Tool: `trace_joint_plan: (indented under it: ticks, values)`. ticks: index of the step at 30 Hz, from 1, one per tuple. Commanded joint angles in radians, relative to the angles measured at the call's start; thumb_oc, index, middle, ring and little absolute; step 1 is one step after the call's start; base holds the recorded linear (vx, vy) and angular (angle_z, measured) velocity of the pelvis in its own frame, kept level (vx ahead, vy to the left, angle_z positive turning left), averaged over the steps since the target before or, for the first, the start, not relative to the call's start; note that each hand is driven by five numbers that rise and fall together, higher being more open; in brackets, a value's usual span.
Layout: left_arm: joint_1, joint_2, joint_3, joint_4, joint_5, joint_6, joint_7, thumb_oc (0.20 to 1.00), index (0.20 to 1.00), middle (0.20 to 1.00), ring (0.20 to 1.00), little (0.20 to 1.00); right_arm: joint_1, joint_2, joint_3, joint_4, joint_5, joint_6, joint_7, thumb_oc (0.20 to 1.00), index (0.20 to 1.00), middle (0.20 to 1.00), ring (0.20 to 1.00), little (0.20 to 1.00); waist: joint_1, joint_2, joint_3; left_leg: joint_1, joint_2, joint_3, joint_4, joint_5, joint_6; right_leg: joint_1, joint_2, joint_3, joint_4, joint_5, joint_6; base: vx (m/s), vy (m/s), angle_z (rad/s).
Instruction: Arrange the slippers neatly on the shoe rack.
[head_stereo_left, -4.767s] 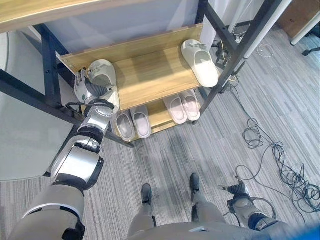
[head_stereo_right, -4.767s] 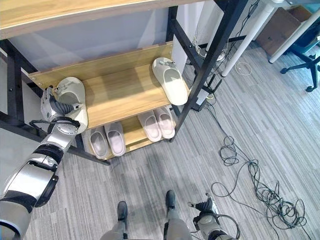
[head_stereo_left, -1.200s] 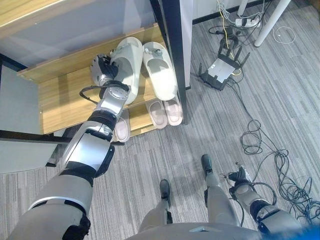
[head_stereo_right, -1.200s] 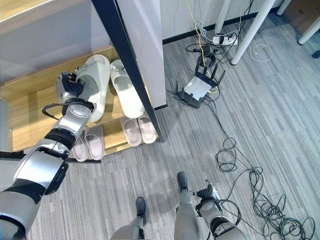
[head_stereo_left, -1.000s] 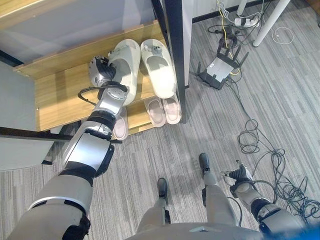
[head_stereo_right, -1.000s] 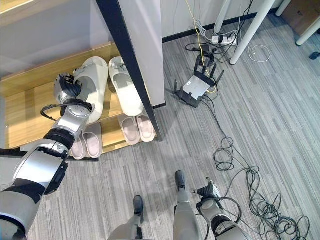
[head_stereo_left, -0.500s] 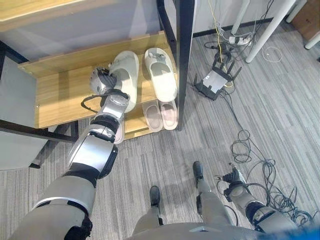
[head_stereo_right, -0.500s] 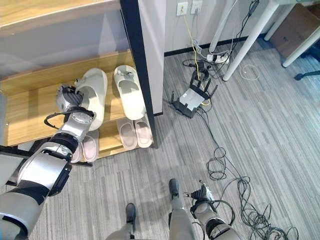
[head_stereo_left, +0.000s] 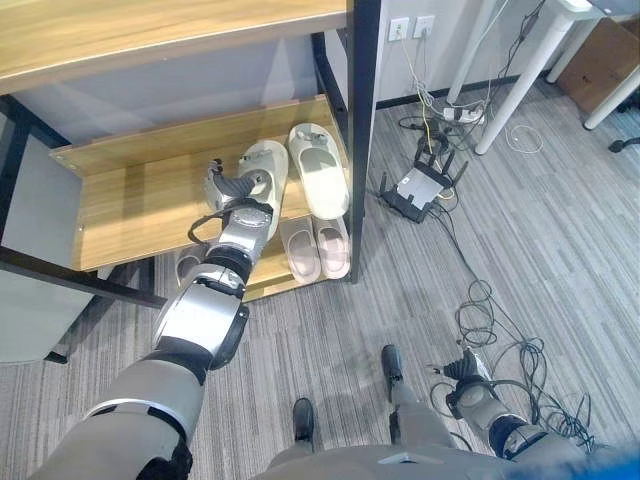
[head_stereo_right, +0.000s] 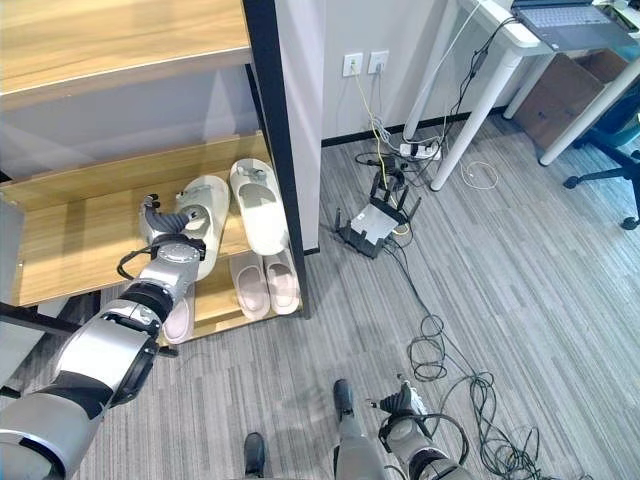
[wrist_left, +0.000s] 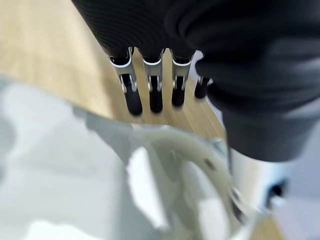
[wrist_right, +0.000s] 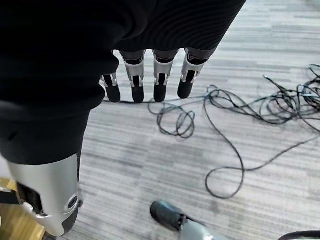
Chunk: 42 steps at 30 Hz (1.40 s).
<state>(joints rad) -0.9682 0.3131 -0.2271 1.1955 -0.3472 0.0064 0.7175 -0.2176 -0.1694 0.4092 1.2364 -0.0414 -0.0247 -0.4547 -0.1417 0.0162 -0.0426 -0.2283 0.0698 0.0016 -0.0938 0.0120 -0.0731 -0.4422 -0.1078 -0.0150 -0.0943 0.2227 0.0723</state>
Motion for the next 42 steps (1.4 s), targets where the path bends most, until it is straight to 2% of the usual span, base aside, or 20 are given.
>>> trace_joint_plan:
  ticks: [1,3,8,9,12,18,19,27,33,38,42]
  values:
    - [-0.091,0.057,0.048,-0.012,-0.073,-0.101,-0.014,1.0,1.0,1.0,1.0,1.0,-0.053,-0.031,-0.007,0.027,0.024,0.006,-0.006,1.0,1.0,1.0,1.0,1.0,0.018,0.042,0.077,-0.009,-0.006,-0.026,0.007,-0.015,-0.008,0.099,-0.023,-0.069,0.007,-0.126,0.088,0.03,-0.017,-0.07]
    - [-0.078,0.051,0.08,-0.059,-0.144,-0.14,-0.023,1.0,1.0,1.0,1.0,1.0,-0.051,-0.032,-0.011,0.021,0.026,0.008,-0.003,1.0,1.0,1.0,1.0,1.0,0.023,0.047,0.074,-0.009,-0.007,-0.025,0.007,-0.014,-0.007,0.101,-0.022,-0.069,0.007,-0.128,0.087,0.02,-0.011,-0.06]
    - [-0.022,0.071,0.122,-0.158,-0.174,-0.191,0.004,1.0,1.0,1.0,1.0,1.0,-0.048,-0.037,-0.024,0.008,0.039,0.004,-0.001,1.0,1.0,1.0,1.0,1.0,0.039,0.053,0.073,0.007,-0.011,-0.029,0.007,-0.017,-0.007,0.121,-0.022,-0.074,0.007,-0.136,0.084,0.0,-0.006,-0.01]
    - [-0.012,0.079,0.123,-0.164,-0.16,-0.187,0.009,1.0,1.0,1.0,1.0,1.0,-0.046,-0.039,-0.026,0.006,0.04,0.003,-0.001,1.0,1.0,1.0,1.0,1.0,0.04,0.054,0.073,0.009,-0.011,-0.03,0.007,-0.017,-0.007,0.124,-0.022,-0.074,0.007,-0.136,0.084,0.0,0.0,0.0]
    - [0.053,0.14,0.088,-0.169,0.011,-0.132,0.059,1.0,1.0,1.0,1.0,1.0,-0.03,-0.039,-0.035,0.009,0.041,-0.008,-0.002,1.0,1.0,1.0,1.0,1.0,0.048,0.056,0.075,0.022,-0.011,-0.032,0.007,-0.017,-0.006,0.141,-0.024,-0.077,0.007,-0.138,0.084,0.0,0.0,0.0]
    - [0.12,0.191,0.085,-0.141,0.086,-0.106,0.047,1.0,1.0,1.0,1.0,1.0,-0.021,-0.044,-0.058,0.02,0.044,-0.018,-0.003,1.0,1.0,1.0,1.0,1.0,0.061,0.057,0.077,0.04,-0.011,-0.034,0.007,-0.02,-0.005,0.163,-0.023,-0.082,0.007,-0.143,0.085,0.0,0.002,0.09]
    - [0.196,0.191,0.08,-0.204,0.139,-0.109,0.036,1.0,1.0,1.0,1.0,1.0,-0.023,-0.041,-0.069,0.023,0.046,-0.018,-0.002,1.0,1.0,1.0,1.0,1.0,0.072,0.055,0.078,0.047,-0.013,-0.036,0.007,-0.021,-0.004,0.173,-0.022,-0.084,0.007,-0.144,0.084,0.0,-0.014,0.06]
    - [0.377,0.131,0.031,-0.4,0.254,-0.122,-0.016,1.0,1.0,1.0,1.0,1.0,-0.04,-0.041,-0.087,0.035,0.032,-0.01,0.012,1.0,1.0,1.0,1.0,1.0,0.092,0.059,0.079,0.067,-0.019,-0.052,0.007,-0.025,0.003,0.209,-0.031,-0.095,0.007,-0.151,0.08,0.0,0.003,0.04]
    - [0.438,0.085,0.033,-0.448,0.233,-0.143,-0.047,1.0,1.0,1.0,1.0,1.0,-0.031,-0.043,-0.097,0.032,0.031,-0.012,0.013,1.0,1.0,1.0,1.0,1.0,0.095,0.056,0.074,0.066,-0.021,-0.052,0.007,-0.026,0.006,0.209,-0.033,-0.093,0.007,-0.151,0.078,0.0,0.001,0.02]
    - [0.491,0.026,0.04,-0.514,0.137,-0.18,-0.11,1.0,1.0,1.0,1.0,1.0,-0.03,-0.044,-0.103,0.023,0.023,-0.004,0.017,1.0,1.0,1.0,1.0,1.0,0.097,0.056,0.074,0.066,-0.021,-0.051,0.007,-0.026,0.008,0.211,-0.034,-0.094,0.007,-0.153,0.077,0.0,0.0,0.0]
    - [0.513,0.007,0.029,-0.547,0.121,-0.19,-0.128,1.0,1.0,1.0,1.0,1.0,-0.034,-0.043,-0.107,0.016,0.026,0.0,0.02,1.0,1.0,1.0,1.0,1.0,0.097,0.057,0.075,0.062,-0.021,-0.051,0.007,-0.026,0.008,0.207,-0.033,-0.09,0.007,-0.152,0.076,0.0,0.0,0.0]
